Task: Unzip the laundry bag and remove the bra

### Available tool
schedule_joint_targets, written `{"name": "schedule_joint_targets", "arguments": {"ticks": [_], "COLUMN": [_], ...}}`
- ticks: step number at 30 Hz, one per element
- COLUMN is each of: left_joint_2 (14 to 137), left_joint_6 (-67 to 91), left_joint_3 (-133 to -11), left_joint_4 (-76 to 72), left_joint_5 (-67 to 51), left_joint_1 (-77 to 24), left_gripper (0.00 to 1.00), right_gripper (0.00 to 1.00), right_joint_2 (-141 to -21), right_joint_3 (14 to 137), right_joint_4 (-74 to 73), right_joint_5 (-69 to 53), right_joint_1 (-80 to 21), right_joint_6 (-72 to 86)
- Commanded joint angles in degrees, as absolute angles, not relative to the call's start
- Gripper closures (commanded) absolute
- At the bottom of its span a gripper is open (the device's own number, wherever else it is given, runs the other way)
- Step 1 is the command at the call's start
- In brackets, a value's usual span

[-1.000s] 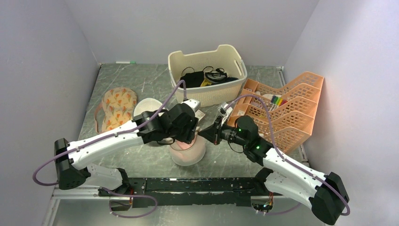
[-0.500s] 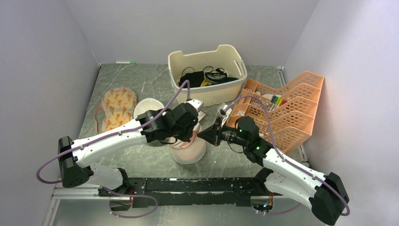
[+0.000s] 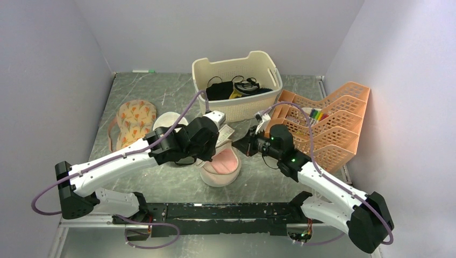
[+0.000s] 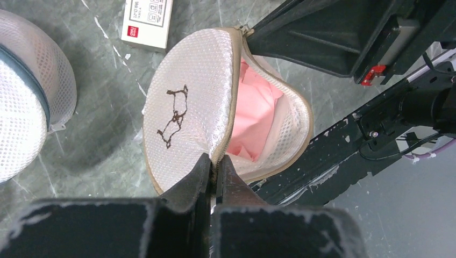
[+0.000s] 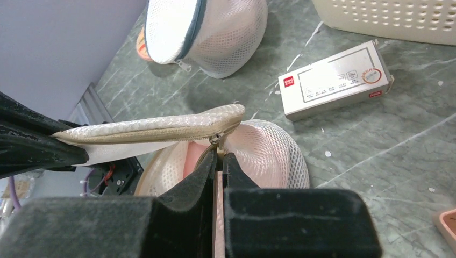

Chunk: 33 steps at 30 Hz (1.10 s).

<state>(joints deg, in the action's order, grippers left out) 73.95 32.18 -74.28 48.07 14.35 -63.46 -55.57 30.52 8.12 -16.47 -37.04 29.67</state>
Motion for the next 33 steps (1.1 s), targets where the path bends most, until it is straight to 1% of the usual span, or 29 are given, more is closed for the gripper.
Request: {"name": "schedule_joint_targets", "arguments": {"ticks": [1, 5, 6, 8, 11, 14, 16, 18, 19, 22, 25, 29, 33], "left_joint_2": [72.25, 72.32, 72.19, 72.07, 72.44, 73.74, 75.52, 76.97, 77.49, 77.98, 77.41, 77.17, 76.38], "left_joint_6": [33.53, 33.76, 33.60, 33.56, 33.78, 33.61, 33.29, 32.68, 32.62, 32.35, 32.26, 32.14, 32.19], "left_joint_3": [-73.16, -72.86, -72.64, -72.79, -73.35, -74.53, -75.98, -77.65, -78.36, -79.26, -78.87, -79.09, -78.08], "left_joint_4": [50.02, 50.28, 49.75, 49.32, 49.15, 48.83, 49.22, 49.98, 50.49, 50.59, 49.53, 50.42, 51.14], "left_joint_5": [16.21, 15.55, 15.37, 14.93, 14.68, 14.68, 14.96, 15.17, 15.27, 15.55, 15.43, 16.09, 16.87], "left_joint_1": [-63.31, -63.37, -63.29, -63.34, -63.36, -63.31, -63.29, -63.36, -63.37, -63.37, -63.37, -63.37, -63.37], "left_gripper": [0.93, 0.93, 0.90, 0.81, 0.63, 0.48, 0.39, 0.33, 0.32, 0.33, 0.41, 0.62, 0.84], "right_gripper": [1.00, 1.00, 1.00, 1.00, 1.00, 1.00, 1.00, 1.00, 1.00, 1.00, 1.00, 1.00, 1.00], "right_joint_2": [-55.34, -52.94, -52.41, -52.17, -52.47, -51.96, -51.68, -51.72, -51.79, -51.44, -50.87, -51.53, -51.59], "right_joint_3": [29.88, 26.60, 25.99, 25.55, 25.90, 24.72, 24.04, 24.40, 24.82, 25.65, 25.30, 25.28, 26.15], "right_joint_4": [9.27, 18.32, 19.85, 21.24, 22.31, 26.19, 27.97, 27.32, 26.47, 24.80, 25.23, 24.31, 18.71], "right_joint_5": [-20.76, -28.89, -30.23, -32.61, -37.12, -41.31, -42.69, -43.12, -43.28, -43.20, -43.14, -42.30, -35.52], "right_joint_1": [-34.20, -34.14, -34.11, -34.16, -34.11, -34.20, -34.20, -34.19, -34.31, -34.30, -34.35, -34.29, -34.31], "right_joint_6": [31.33, 31.96, 32.07, 32.24, 32.04, 33.30, 34.18, 34.06, 33.71, 32.98, 33.17, 32.94, 32.11]}}
